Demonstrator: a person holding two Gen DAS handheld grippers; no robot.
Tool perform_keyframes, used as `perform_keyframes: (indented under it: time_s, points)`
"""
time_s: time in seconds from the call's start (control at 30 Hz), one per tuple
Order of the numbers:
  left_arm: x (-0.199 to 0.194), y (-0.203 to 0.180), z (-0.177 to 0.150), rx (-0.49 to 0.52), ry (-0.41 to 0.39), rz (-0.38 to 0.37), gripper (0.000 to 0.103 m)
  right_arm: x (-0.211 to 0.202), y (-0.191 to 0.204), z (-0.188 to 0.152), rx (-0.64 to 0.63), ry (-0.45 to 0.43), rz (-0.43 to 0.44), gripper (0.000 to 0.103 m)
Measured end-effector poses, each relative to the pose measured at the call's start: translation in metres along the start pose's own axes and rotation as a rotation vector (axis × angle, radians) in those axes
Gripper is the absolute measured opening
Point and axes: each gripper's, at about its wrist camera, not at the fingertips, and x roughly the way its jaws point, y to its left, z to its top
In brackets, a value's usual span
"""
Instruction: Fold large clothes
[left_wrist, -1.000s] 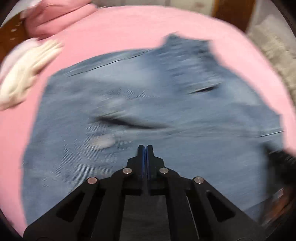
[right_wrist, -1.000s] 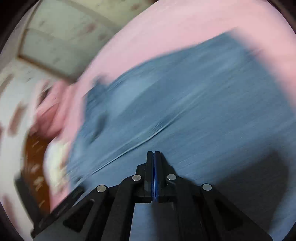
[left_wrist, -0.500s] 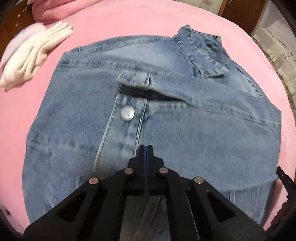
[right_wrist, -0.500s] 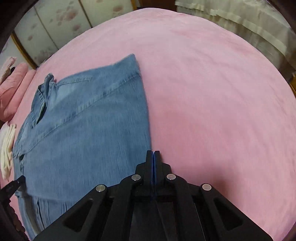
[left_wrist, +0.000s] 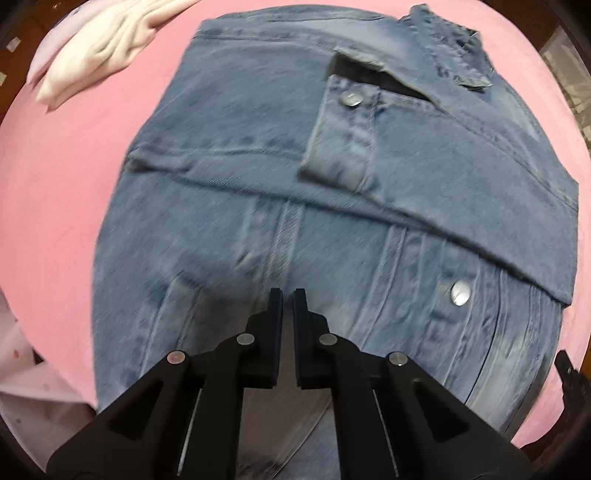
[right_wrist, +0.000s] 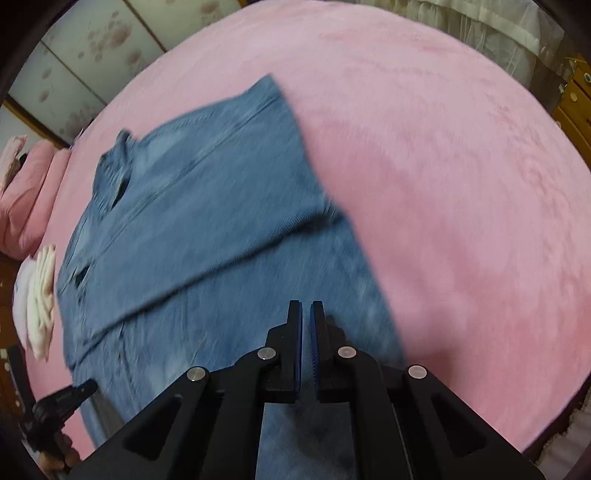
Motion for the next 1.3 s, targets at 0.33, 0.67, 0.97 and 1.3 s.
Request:
perform_keyframes:
  time_s: [0.33,0.67,0.97,1.3]
  points:
    - [-0.056,0.004,-0.035,0.116,-0.037,-0.081,0.064,-0.047,0.078,-0.069,-0.151,0.09,0.085,0.013]
    - [-0.103,0.011,-0.05,0.229,-0.106,-0.153,0.066,-0.112,0.148,-0.105,-0.319,-0.058,0.109,0.087]
    - [-0.122,0.024,-0.085,0.262,-0.162,-0.141,0.066,-0.124,0.14,-0.128,-0.338,-0.125,0.129,0.087]
    - [-0.138,0.08,-0.151,0.155,-0.176,-0.158,0.066,-0.153,0.049,-0.17,-0.113,-0.137,0.267,0.087]
